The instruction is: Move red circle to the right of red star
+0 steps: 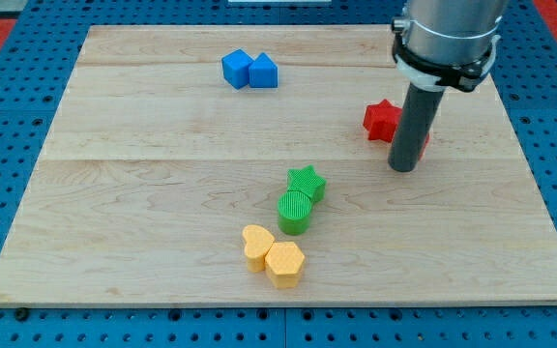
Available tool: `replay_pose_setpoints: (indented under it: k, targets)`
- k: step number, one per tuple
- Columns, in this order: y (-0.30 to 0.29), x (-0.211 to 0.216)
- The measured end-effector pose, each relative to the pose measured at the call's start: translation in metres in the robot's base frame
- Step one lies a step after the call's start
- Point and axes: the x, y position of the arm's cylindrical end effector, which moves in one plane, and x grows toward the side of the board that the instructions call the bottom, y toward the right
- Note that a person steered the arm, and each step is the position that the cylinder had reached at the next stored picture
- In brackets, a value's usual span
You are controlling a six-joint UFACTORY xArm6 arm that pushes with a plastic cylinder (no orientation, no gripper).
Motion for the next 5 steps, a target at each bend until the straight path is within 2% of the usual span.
replay_pose_setpoints:
  k: [3,4,5]
  targets:
    - [0.064,-0.012]
    - [0.067,-0.034]
    - [0.041,-0.042]
